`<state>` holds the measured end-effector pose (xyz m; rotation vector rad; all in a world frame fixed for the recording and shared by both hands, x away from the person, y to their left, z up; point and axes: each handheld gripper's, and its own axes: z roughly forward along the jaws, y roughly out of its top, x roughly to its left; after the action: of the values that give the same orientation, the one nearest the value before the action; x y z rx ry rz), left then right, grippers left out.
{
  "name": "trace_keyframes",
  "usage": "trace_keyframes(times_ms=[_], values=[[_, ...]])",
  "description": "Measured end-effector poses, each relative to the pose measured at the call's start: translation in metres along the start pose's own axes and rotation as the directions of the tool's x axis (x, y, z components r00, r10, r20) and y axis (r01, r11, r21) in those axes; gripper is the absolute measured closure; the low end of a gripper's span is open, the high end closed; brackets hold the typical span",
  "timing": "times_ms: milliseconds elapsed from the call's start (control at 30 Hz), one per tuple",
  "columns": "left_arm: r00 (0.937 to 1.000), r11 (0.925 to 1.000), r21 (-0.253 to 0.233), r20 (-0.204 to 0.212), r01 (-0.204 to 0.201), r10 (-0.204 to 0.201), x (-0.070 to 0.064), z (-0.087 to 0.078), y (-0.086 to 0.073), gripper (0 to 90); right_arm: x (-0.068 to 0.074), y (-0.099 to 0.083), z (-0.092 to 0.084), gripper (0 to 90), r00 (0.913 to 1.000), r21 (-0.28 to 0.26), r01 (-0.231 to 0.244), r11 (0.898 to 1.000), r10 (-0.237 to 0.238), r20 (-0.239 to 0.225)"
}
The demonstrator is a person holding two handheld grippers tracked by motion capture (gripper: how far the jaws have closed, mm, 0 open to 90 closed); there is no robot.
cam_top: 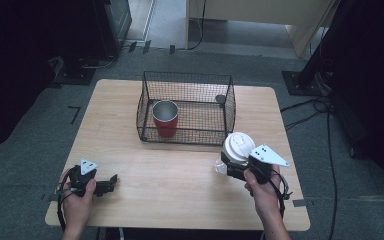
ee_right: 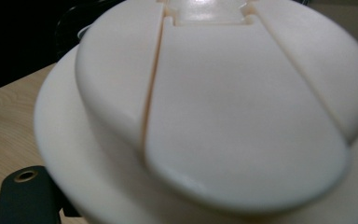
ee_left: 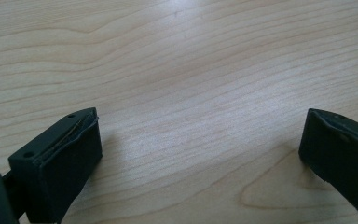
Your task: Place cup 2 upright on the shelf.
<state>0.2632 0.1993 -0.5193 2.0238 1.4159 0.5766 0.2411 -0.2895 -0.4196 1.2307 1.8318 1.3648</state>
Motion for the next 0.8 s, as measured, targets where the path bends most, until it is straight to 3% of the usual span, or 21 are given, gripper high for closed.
trace_keyframes(times_ms=[400, 800], values=[[1.0, 1.0, 0.0, 0.0, 0.0, 0.0, 0.0, 0.0, 0.0, 0.0, 0.01, 0.023, 0.003, 15.6, 0.9997, -0.063, 0.021, 0.998, -0.022, -0.009], [1.0, 1.0, -0.001, 0.0, 0.001, -0.001, 0.0, 0.0, 0.0, 0.0, 0.022, 0.041, 0.008, 15.6, 0.9977, -0.144, 0.067, 0.987, -0.067, 0.002]])
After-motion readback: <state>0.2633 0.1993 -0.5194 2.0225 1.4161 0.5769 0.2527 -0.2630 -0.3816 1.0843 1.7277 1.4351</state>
